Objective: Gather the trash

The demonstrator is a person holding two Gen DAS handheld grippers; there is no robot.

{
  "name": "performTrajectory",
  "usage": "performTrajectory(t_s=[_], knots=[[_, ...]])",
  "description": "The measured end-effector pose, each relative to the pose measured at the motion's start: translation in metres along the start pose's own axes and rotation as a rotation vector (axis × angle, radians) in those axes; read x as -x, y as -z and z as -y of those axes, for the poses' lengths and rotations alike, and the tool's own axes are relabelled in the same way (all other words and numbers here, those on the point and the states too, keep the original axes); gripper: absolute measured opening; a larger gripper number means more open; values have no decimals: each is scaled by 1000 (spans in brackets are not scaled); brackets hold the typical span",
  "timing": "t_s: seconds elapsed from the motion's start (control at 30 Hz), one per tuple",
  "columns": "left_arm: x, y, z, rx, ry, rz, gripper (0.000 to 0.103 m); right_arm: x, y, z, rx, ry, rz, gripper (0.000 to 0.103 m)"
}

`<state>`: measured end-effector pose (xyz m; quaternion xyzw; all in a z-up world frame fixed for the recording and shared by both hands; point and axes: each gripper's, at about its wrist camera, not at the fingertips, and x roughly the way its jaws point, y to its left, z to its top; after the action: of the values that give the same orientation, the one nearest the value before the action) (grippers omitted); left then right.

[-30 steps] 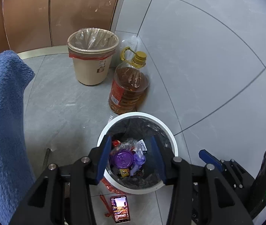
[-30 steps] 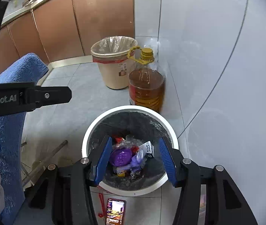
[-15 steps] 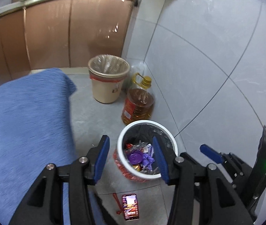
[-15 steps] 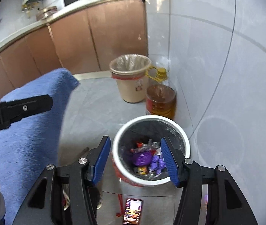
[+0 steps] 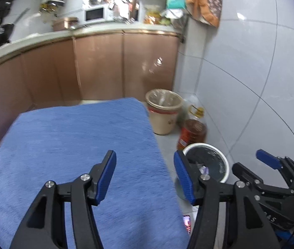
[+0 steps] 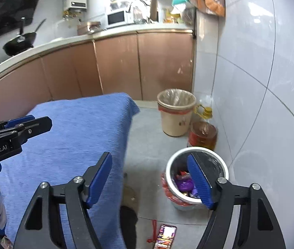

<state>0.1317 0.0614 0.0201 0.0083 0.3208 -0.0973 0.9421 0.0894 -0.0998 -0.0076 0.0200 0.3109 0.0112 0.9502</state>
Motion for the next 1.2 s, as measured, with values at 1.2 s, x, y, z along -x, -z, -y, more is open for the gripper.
performTrajectory(t_s=[1.2], knots=[[44, 40, -6, -48, -194, 123, 73, 27, 26, 12, -93, 136, 71, 103]])
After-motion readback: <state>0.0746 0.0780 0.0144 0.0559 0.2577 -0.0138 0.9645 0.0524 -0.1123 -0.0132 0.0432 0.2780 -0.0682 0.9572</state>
